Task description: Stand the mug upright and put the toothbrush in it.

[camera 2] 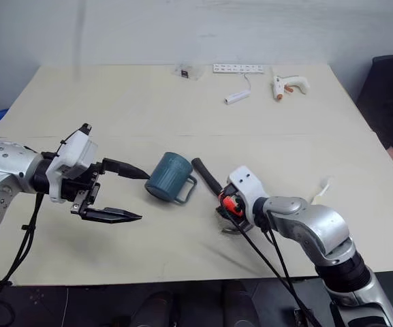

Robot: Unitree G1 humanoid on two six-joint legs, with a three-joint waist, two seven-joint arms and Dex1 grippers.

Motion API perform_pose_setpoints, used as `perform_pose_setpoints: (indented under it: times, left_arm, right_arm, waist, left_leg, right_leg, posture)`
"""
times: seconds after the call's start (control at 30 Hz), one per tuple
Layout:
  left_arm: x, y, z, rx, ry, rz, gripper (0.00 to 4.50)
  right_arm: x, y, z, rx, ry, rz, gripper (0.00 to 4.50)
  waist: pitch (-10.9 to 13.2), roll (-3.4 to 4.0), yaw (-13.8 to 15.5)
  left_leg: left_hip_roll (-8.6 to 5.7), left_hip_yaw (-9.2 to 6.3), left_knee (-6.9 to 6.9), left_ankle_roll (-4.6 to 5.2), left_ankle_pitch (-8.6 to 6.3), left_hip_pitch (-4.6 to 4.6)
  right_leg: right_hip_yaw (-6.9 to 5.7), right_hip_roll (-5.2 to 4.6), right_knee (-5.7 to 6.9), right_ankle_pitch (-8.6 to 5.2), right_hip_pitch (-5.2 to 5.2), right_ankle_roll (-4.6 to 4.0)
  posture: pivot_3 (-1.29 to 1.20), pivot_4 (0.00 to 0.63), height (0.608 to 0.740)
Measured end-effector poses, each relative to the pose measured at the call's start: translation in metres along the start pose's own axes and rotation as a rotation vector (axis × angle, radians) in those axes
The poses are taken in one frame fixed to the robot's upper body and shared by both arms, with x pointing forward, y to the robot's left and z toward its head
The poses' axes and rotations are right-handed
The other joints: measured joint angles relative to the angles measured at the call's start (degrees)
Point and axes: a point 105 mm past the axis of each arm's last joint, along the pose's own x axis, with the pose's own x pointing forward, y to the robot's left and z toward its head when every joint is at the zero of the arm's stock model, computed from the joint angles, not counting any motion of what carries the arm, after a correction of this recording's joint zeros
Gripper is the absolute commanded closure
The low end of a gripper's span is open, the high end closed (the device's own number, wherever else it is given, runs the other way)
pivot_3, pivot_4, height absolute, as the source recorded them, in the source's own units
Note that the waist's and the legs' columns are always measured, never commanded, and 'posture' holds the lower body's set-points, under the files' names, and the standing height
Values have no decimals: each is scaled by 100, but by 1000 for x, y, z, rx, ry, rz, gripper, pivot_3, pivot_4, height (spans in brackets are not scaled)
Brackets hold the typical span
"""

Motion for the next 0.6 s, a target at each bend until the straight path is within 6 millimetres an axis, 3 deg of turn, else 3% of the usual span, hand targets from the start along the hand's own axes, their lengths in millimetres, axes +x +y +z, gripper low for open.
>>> perform_pose_setpoints:
  times: [0.2,0.43,0.53,0.6]
  left_arm:
    - [4,2,0,6,-10,6,0]
    - [6,7,3,29,-25,9,0]
    - [9,9,6,31,-45,2,0]
    - [12,9,8,34,-61,-10,0]
  right_arm:
    - [2,0,1,-18,-4,-7,3818]
    - [4,-2,5,14,-6,-4,3862]
    - [-3,-18,6,74,-5,-58,3862]
    - [-18,-40,11,99,-15,-139,3862]
  waist:
    - [0,0,-4]
    - [0,0,-20]
    - [3,4,4]
    - [9,15,31]
  left_leg:
    - [0,-1,1,1,0,-1]
    - [3,-1,1,1,0,0]
    - [-1,-2,4,1,0,-8]
    - [-5,-6,5,2,-1,-18]
  right_leg:
    - [-1,0,1,0,-1,0]
    - [0,5,4,-1,-1,-1]
    - [0,-1,6,0,-5,0]
    - [-2,-8,7,3,-5,5]
  posture:
    - [0,150,740]
    - [0,150,740]
    - [0,150,740]
    - [0,150,740]
